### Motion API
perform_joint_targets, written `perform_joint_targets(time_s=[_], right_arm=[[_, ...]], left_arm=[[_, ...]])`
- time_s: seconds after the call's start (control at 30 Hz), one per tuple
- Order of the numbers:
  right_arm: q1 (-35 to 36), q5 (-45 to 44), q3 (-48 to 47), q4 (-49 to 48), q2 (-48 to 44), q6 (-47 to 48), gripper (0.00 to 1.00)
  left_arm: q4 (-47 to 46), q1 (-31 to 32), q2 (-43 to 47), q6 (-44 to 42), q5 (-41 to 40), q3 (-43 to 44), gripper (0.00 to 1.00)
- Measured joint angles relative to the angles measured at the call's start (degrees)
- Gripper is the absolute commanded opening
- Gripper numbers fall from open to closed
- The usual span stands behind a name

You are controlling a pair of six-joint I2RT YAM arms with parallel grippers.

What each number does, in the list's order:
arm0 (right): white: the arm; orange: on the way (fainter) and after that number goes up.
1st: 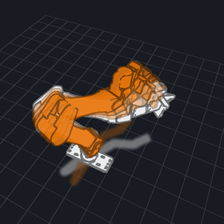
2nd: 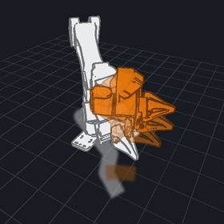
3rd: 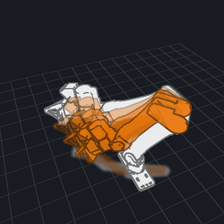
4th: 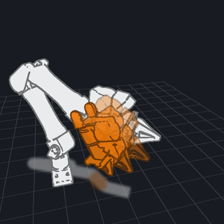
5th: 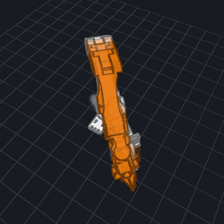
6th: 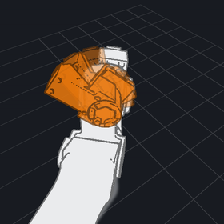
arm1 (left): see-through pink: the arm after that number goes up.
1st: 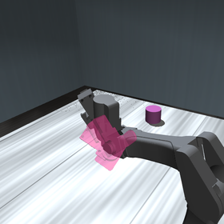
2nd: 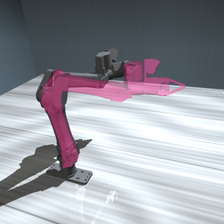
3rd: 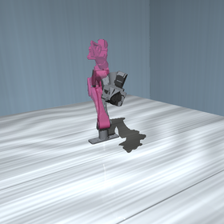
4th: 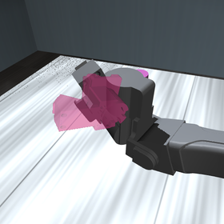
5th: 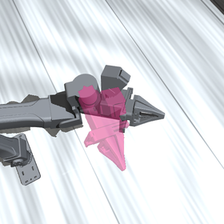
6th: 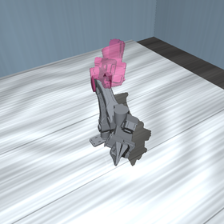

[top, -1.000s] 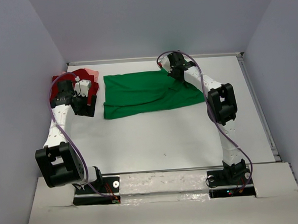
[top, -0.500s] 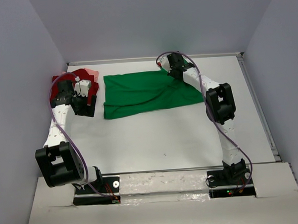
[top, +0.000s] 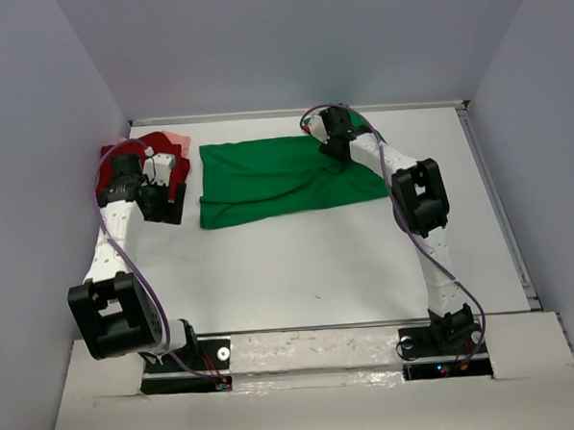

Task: Fold and stack the t-shirts
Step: Fold the tshirt

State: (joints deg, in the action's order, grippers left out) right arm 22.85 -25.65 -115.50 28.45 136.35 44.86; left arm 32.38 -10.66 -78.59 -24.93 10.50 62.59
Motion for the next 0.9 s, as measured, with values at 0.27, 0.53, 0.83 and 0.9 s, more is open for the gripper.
perform_joint_targets(time_s=[0.27, 0.53, 0.83, 0.9], right_arm=[[0.0, -0.28, -1.79, -0.72, -0.07, 0.39, 0.68], [0.0, -0.28, 4.09, -0.81, -4.83, 0.22, 0.68], [0.2, 3.19, 7.67, 0.63, -8.59, -2.91, 0.38], [0.42, 4.57, 7.65, 1.92, -8.59, -3.78, 0.31]], left_arm=[[0.02, 0.0, 0.0, 0.31, 0.0, 0.0, 0.99], [0.02, 0.0, 0.0, 0.39, 0.11, 0.0, 0.99], [0.02, 0.0, 0.0, 0.39, 0.42, 0.0, 0.99], [0.02, 0.0, 0.0, 0.39, 0.44, 0.0, 0.99]])
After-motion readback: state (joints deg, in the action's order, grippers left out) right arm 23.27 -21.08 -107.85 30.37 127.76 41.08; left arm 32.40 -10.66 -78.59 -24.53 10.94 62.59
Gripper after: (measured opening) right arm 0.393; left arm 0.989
